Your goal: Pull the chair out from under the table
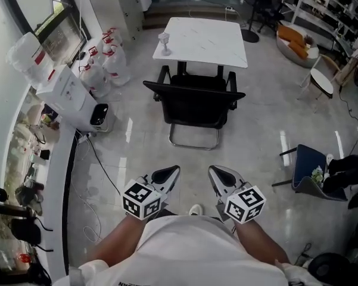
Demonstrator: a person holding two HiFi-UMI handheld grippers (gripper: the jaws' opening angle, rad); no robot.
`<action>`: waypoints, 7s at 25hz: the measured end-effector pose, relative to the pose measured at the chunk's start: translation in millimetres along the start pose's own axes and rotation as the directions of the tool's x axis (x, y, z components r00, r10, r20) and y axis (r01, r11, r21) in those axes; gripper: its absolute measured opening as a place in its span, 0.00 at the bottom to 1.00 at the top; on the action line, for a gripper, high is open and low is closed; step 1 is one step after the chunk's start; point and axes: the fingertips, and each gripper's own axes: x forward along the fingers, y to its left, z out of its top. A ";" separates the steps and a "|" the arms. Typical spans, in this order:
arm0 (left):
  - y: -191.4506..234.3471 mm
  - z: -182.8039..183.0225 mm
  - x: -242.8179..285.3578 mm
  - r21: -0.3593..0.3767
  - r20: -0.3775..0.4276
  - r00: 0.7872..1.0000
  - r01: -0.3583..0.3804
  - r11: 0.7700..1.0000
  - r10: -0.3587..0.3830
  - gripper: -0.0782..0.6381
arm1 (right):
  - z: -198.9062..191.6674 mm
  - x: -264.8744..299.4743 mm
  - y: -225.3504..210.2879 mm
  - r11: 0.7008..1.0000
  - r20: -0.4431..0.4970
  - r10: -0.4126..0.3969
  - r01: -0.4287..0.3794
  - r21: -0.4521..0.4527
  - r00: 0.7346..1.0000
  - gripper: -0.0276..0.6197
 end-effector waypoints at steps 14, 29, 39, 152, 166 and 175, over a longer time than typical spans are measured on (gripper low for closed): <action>9.8 -6.7 35.4 -0.023 -0.046 0.999 -0.022 0.999 0.021 0.12 | -8.9 17.7 -33.8 0.997 -0.028 0.022 -0.020 0.079 0.999 0.05; 63.7 35.3 57.4 0.064 -0.020 1.000 -0.012 0.998 0.014 0.12 | 22.3 49.8 -64.2 0.997 -0.002 -0.057 0.057 0.043 0.998 0.05; 150.4 102.5 76.5 0.097 0.062 0.998 0.004 0.995 -0.010 0.12 | 72.7 123.7 -80.4 0.994 0.009 -0.106 0.106 -0.023 0.994 0.05; 311.9 47.4 224.2 0.640 -0.714 0.675 0.519 0.567 0.188 0.37 | 47.1 266.1 -241.3 0.531 -0.656 -0.390 -0.424 -0.734 0.647 0.36; 325.2 17.5 250.5 0.631 -0.760 0.592 0.577 0.518 0.268 0.34 | 18.6 280.6 -265.6 0.475 -0.690 -0.443 -0.502 -0.722 0.573 0.34; 324.7 10.1 246.3 0.623 -0.776 0.563 0.621 0.475 0.282 0.25 | 9.9 277.7 -271.2 0.434 -0.693 -0.491 -0.542 -0.720 0.528 0.18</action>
